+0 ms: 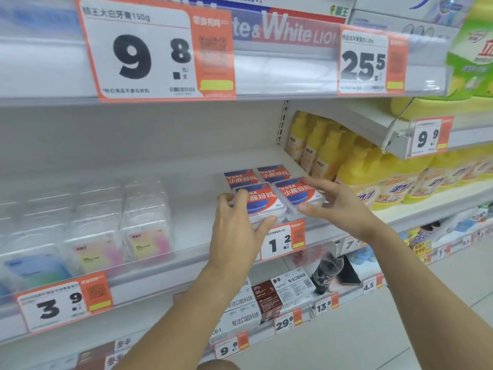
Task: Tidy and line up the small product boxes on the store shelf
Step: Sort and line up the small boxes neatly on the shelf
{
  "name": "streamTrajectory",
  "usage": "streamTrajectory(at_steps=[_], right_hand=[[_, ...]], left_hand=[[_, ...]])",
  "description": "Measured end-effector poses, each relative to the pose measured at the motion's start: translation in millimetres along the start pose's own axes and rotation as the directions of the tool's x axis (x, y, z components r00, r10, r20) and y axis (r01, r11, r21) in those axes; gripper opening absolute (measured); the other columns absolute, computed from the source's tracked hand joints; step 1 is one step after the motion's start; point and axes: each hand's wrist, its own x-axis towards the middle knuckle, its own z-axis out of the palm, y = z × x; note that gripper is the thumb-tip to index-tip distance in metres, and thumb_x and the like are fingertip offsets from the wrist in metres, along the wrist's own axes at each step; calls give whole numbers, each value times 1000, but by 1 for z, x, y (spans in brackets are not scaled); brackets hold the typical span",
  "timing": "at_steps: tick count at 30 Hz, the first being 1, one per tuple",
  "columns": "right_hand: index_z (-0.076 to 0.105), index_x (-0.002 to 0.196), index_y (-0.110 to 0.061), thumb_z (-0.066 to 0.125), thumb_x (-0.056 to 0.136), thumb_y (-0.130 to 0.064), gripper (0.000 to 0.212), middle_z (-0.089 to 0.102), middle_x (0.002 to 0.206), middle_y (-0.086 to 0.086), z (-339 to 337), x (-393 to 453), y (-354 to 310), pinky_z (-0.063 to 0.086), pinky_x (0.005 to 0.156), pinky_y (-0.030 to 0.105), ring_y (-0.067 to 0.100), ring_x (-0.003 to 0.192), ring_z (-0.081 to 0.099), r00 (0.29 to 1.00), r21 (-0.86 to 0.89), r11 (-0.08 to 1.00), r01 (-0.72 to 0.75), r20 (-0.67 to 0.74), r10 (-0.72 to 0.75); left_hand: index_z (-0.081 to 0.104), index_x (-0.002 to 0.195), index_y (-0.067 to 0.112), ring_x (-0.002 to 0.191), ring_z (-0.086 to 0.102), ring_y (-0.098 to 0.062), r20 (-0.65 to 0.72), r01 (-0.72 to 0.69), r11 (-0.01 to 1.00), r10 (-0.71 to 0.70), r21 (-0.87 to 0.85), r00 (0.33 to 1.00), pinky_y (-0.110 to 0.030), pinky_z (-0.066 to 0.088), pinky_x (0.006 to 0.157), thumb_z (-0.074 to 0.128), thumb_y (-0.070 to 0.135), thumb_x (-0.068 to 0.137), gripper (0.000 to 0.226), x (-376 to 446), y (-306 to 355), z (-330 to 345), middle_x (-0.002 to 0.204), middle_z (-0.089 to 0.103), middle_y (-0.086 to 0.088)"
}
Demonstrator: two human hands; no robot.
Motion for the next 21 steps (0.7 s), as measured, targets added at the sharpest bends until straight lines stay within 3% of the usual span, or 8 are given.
streamTrajectory(at_steps=[5, 10, 14, 21], right_hand=[[58, 136, -21, 88, 58, -33, 85, 71, 116, -9, 7, 1, 8, 55, 89, 22, 7, 106, 68, 996, -31, 997, 65, -54, -66], [56, 139, -28, 84, 55, -55, 93, 59, 122, -3, 18, -4, 13, 51, 98, 29, 7, 111, 61, 977, -173, 979, 105, -168, -135], [56, 138, -34, 79, 56, -67, 92, 59, 124, -7, 20, -7, 18, 51, 100, 36, 7, 112, 61, 968, -257, 958, 131, -176, -179], [54, 139, -35, 77, 65, -59, 81, 64, 128, -12, 19, -9, 17, 52, 98, 35, 5, 111, 63, 970, -294, 944, 150, -143, -198]], left_hand=[[52, 128, 22, 108, 57, -15, 0, 11, 1000, -11, -24, 1000, -18, 40, 85, 74, 36, 81, 54, -2, -1, -4, 123, 59, -2], [51, 137, 19, 110, 59, -14, -15, 4, 999, -4, -41, 1000, -21, 44, 91, 74, 31, 82, 61, -7, 2, -6, 127, 62, 0], [46, 142, 20, 111, 59, -13, -11, -7, 1000, 7, -13, 1000, -22, 46, 91, 72, 34, 85, 64, -8, 0, -4, 130, 61, 1], [42, 145, 20, 108, 61, -16, -43, -14, 998, 16, 55, 999, -26, 50, 89, 65, 40, 89, 64, -10, -1, 3, 129, 60, 1]])
